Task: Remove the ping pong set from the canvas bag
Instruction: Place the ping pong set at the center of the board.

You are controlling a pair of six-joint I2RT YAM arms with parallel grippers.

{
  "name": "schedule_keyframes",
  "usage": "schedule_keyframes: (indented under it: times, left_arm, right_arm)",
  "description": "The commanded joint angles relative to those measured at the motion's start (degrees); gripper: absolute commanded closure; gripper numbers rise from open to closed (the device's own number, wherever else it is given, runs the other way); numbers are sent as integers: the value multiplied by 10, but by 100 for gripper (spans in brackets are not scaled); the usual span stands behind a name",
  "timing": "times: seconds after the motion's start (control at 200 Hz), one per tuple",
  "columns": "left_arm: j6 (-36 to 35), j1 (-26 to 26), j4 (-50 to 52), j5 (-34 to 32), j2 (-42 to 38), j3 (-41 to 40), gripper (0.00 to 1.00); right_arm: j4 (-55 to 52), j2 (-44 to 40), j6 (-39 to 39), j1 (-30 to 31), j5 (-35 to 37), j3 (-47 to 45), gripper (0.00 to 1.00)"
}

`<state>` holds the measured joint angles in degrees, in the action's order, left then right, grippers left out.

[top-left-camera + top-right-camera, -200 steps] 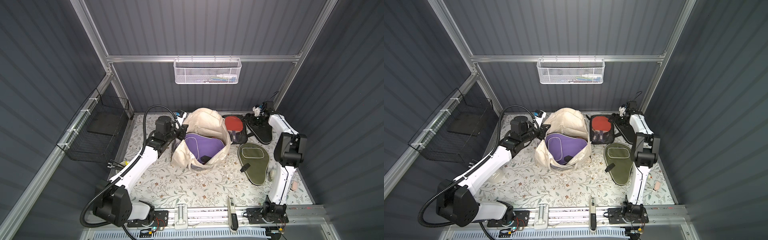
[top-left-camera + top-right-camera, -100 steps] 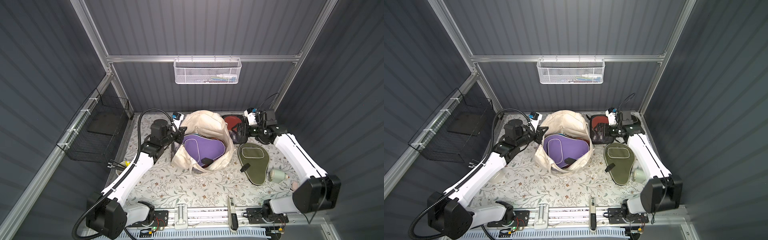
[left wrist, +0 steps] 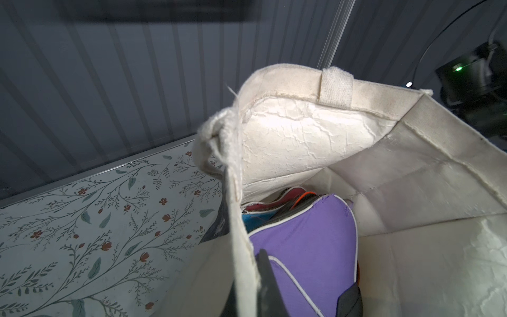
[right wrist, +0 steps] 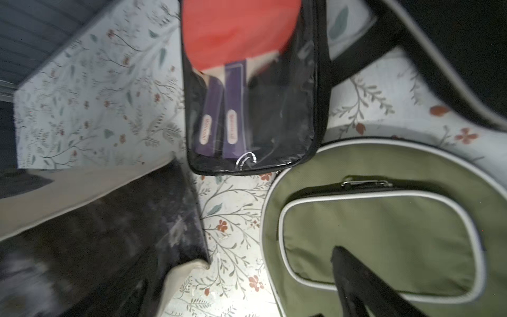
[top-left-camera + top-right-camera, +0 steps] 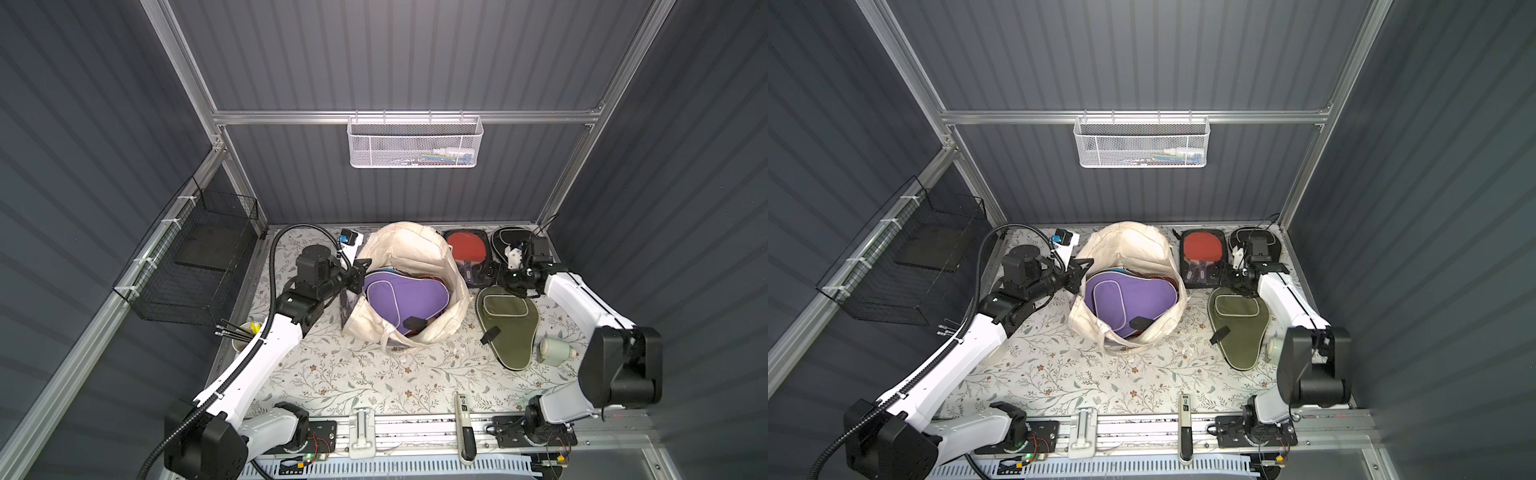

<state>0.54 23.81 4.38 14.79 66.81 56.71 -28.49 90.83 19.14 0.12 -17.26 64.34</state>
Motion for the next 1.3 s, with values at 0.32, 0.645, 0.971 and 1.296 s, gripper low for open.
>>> schedule_keyframes:
  times: [0.32, 0.645, 0.971, 1.296]
  left_arm:
    - [-13, 2, -38, 0, 1, 10, 100]
    - [-26, 2, -36, -6, 9, 12, 100]
    - [-32, 2, -37, -8, 17, 15, 100]
    - [-30, 2, -44, -1, 33, 20, 100]
  right_arm:
    - [34, 106, 11, -2, -13, 79, 1]
    - [16, 150, 16, -3, -2, 125, 1]
    - [12, 157, 20, -2, 15, 118, 1]
    - [17, 167, 17, -1, 14, 109, 1]
